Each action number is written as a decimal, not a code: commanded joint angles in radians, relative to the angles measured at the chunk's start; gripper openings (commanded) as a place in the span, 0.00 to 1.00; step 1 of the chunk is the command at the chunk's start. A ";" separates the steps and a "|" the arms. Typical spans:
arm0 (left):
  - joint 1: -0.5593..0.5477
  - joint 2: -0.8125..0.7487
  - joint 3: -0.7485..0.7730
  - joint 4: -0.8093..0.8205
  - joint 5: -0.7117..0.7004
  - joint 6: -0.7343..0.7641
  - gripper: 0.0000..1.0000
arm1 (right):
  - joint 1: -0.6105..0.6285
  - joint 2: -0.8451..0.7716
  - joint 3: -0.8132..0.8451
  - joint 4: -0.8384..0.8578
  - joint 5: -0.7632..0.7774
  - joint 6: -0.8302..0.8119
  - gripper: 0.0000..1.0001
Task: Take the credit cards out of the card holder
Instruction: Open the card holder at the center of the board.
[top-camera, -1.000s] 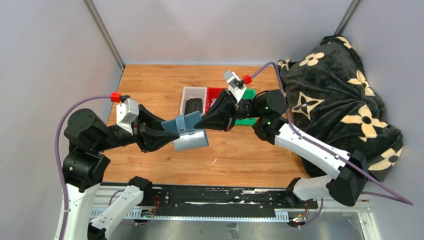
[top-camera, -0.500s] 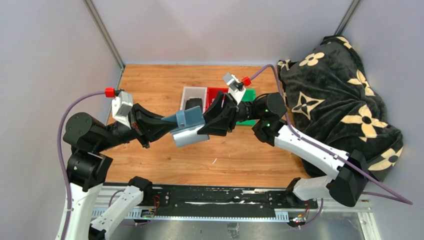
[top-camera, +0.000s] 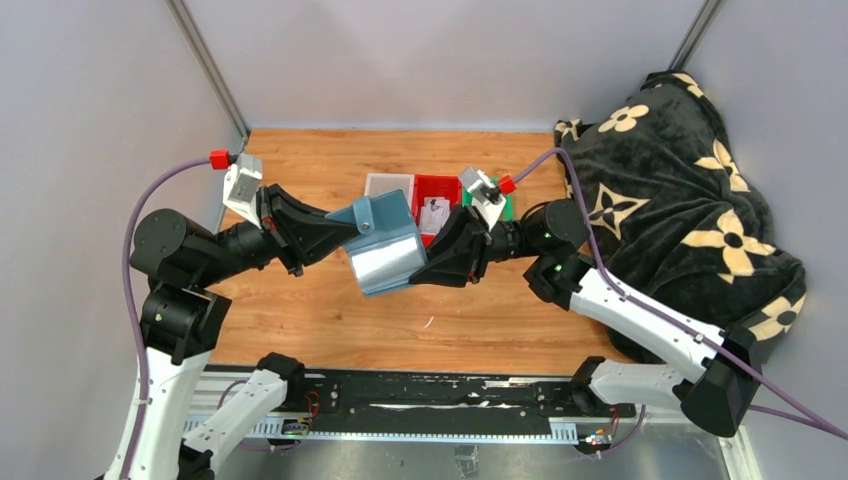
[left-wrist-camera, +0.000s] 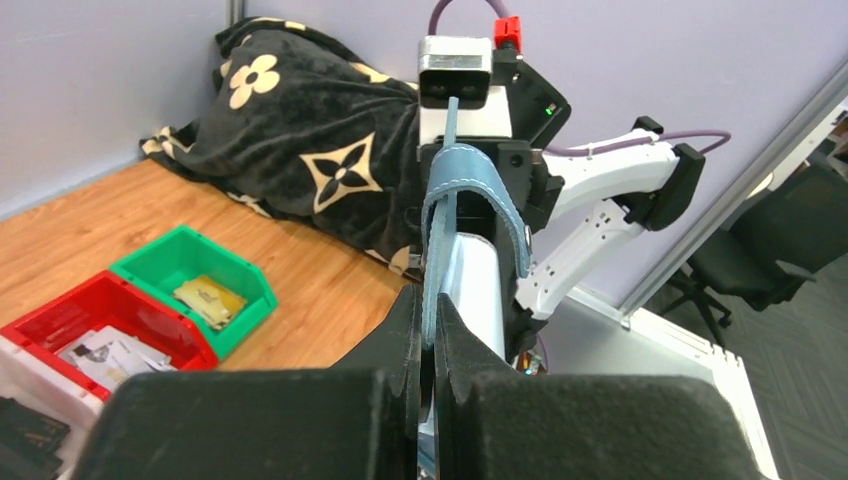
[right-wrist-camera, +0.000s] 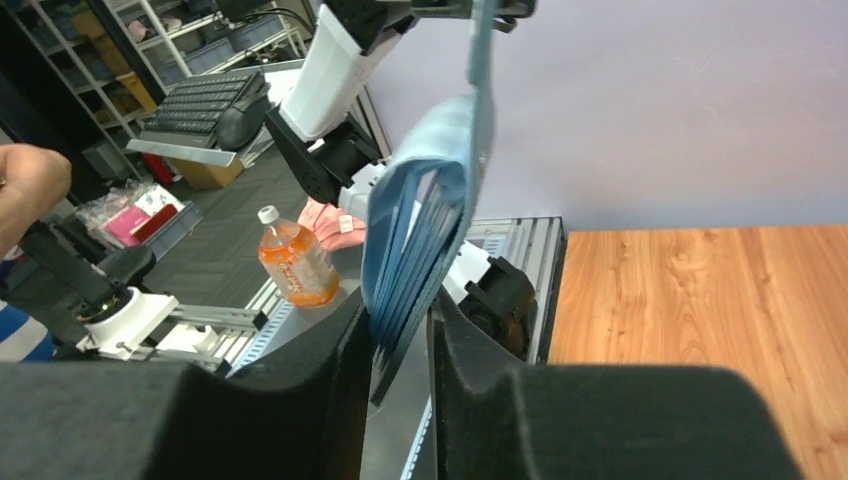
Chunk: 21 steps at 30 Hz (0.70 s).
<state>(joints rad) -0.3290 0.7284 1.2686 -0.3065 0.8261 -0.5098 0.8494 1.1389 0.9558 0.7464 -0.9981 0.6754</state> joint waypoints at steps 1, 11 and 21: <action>-0.005 0.004 0.036 0.047 -0.007 -0.040 0.00 | 0.010 0.000 0.043 -0.099 0.037 -0.081 0.24; -0.005 0.007 0.026 0.039 0.026 -0.058 0.00 | 0.017 0.037 0.114 -0.136 0.141 -0.100 0.25; -0.005 0.008 0.022 0.030 0.069 -0.080 0.00 | 0.023 0.068 0.172 -0.123 0.197 -0.103 0.28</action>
<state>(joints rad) -0.3290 0.7349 1.2831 -0.2848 0.8536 -0.5701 0.8581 1.1950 1.0706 0.5957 -0.8272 0.5823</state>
